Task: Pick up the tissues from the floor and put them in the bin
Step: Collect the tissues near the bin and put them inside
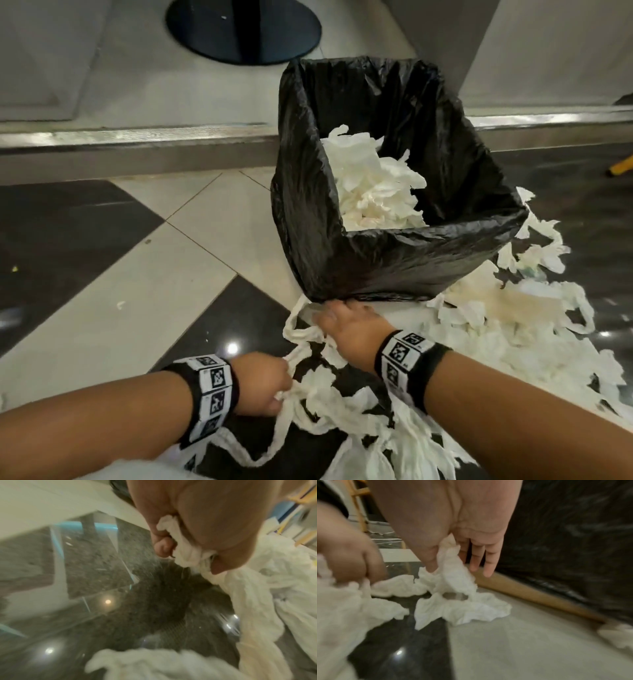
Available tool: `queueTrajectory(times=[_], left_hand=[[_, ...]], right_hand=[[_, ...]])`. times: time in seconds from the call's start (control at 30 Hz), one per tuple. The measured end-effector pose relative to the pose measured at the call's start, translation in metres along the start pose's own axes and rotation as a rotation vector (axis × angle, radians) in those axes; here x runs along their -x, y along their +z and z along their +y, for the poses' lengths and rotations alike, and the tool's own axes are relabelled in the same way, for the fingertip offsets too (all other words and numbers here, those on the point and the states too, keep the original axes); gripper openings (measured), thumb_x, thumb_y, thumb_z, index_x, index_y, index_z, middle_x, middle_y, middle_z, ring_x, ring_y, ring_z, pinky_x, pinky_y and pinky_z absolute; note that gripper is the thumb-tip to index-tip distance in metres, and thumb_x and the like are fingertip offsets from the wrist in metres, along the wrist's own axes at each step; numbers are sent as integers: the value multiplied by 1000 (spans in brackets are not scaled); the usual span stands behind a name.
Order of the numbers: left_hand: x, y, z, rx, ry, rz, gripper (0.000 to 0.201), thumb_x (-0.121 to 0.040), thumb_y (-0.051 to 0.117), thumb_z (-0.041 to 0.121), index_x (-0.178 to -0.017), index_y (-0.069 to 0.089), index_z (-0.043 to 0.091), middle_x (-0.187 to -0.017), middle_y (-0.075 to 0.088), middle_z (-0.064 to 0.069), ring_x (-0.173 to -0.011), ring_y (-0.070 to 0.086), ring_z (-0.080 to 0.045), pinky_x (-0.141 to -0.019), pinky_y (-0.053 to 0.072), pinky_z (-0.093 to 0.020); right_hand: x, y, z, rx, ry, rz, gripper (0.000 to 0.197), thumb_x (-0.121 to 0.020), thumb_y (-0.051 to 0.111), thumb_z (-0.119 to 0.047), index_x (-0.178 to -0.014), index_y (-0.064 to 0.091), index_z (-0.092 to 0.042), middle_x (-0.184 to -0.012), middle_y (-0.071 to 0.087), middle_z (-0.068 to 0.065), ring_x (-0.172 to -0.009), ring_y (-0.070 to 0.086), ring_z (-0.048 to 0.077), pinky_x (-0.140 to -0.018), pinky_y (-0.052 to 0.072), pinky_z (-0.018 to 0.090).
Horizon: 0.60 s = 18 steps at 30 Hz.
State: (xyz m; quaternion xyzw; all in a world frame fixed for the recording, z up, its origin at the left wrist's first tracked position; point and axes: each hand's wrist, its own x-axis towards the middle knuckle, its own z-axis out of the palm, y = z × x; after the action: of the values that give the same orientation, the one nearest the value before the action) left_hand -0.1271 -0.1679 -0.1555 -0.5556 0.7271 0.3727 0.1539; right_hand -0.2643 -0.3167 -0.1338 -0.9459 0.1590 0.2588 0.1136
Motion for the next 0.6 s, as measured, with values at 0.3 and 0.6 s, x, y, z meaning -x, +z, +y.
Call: queueTrajectory(times=[0.3, 0.6], left_hand=[[83, -2, 33, 203, -360, 219, 23, -80, 51, 29, -92, 63, 13, -113, 56, 1, -101, 56, -19, -86, 45, -29], [53, -3, 95, 364, -614, 391, 14, -85, 50, 23, -94, 55, 13, -102, 58, -6, -97, 56, -25, -80, 40, -30]], right_hand=[[-35, 13, -26, 14, -95, -170, 35, -92, 43, -9, -126, 48, -5, -129, 50, 19, -118, 49, 38, -95, 44, 45], [-2, -62, -1, 154, -339, -85, 47, -87, 49, -48, -106, 66, -8, -114, 51, 12, -105, 50, 33, -88, 46, 40]])
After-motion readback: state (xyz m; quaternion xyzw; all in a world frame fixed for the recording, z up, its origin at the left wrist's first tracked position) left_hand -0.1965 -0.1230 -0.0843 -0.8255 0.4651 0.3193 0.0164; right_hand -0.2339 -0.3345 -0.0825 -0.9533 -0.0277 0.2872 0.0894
